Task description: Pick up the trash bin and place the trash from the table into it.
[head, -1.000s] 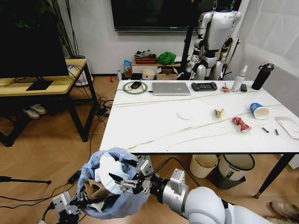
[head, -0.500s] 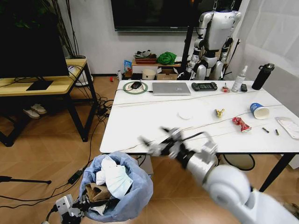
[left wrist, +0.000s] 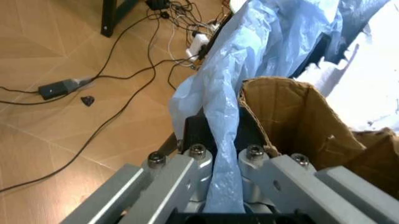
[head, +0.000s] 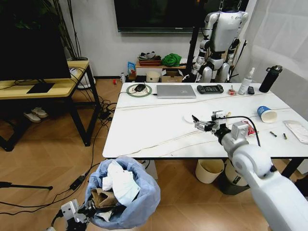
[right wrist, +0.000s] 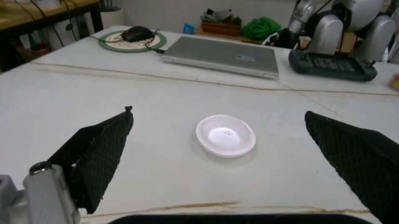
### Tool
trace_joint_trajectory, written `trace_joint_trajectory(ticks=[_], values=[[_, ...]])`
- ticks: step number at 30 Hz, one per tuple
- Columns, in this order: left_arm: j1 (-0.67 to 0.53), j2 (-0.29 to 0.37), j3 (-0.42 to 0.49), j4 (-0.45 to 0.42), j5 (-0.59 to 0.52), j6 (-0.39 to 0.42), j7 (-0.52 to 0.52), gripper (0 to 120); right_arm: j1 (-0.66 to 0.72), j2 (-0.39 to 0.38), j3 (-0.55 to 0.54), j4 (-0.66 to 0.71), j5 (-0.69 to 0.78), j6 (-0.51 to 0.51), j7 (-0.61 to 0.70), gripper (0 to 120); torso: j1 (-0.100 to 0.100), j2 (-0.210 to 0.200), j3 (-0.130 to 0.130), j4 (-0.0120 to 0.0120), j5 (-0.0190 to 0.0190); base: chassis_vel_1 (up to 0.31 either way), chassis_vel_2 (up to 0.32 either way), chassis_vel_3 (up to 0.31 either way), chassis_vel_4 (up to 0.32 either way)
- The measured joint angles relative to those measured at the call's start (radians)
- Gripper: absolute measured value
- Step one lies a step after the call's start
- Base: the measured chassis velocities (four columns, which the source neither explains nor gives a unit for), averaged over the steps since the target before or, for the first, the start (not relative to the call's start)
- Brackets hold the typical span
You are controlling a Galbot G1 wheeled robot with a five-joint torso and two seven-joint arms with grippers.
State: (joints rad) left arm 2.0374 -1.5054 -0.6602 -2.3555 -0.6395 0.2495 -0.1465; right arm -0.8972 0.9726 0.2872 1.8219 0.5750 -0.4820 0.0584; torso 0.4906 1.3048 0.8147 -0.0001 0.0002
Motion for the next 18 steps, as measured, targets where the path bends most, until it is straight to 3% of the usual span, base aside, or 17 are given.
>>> trace_joint_trajectory(ticks=[2, 8, 18], values=[[0.001, -0.009, 0.004, -0.006, 0.013, -0.003, 0.004, 0, 0.140, 0.010, -0.096, -0.166, -0.023, 0.024, -0.054, 100, 0.000, 0.000, 0.000, 0.0000, -0.0001, 0.000, 0.000, 0.000, 0.000], [0.000, -0.024, 0.006, -0.009, 0.029, -0.007, 0.007, 0, 0.283, 0.039, -0.213, -0.356, -0.053, 0.035, -0.117, 100, 0.000, 0.000, 0.000, 0.0002, -0.0001, 0.000, 0.000, 0.000, 0.000], [-0.006, -0.046, 0.003, -0.004, 0.037, -0.010, 0.008, 0, 0.393, 0.108, -0.331, -0.542, -0.107, 0.044, -0.180, 100, 0.000, 0.000, 0.000, 0.0002, -0.0003, 0.000, 0.000, 0.000, 0.000]])
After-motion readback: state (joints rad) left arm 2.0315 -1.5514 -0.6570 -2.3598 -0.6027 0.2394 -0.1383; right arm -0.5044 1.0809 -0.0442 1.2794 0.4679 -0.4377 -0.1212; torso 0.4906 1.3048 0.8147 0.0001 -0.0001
